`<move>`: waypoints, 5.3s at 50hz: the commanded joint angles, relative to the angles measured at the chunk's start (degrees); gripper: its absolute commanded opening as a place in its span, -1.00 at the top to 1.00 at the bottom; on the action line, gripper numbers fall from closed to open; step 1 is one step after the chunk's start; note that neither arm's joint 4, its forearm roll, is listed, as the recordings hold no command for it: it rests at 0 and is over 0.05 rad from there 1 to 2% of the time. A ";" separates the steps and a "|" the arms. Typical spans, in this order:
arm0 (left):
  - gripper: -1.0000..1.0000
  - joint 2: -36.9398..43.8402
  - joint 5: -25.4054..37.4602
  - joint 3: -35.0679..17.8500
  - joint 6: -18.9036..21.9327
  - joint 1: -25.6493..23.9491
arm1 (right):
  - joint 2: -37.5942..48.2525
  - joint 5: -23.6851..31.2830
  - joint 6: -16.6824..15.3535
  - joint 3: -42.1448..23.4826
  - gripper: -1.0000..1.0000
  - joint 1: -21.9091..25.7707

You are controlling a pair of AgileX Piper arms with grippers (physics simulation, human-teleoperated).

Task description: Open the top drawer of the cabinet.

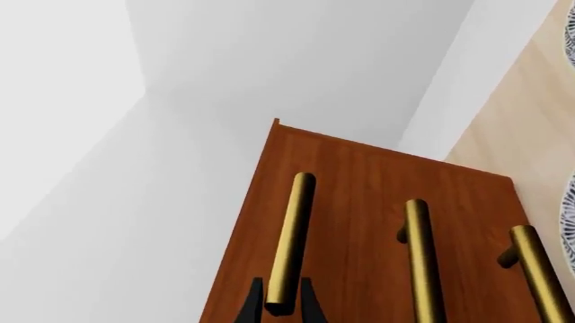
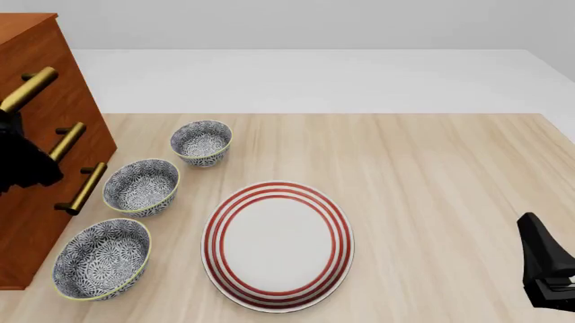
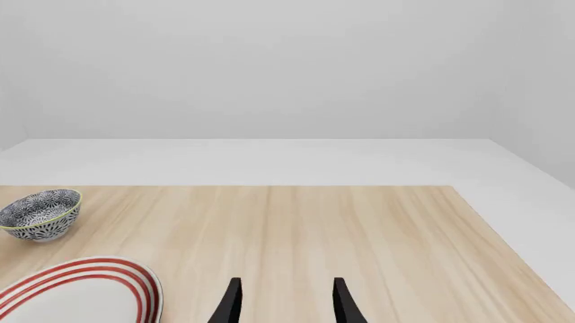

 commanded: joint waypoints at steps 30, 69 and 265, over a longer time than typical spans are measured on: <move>1.00 1.57 3.54 3.48 2.99 -2.23 | 0.00 0.00 0.01 0.00 -1.00 0.02; 1.00 -0.54 5.67 5.86 4.89 -5.51 | -0.01 0.00 0.00 0.00 -1.00 0.01; -1.00 -24.90 26.37 14.01 9.51 -17.12 | -0.01 0.00 0.00 0.00 -1.00 0.00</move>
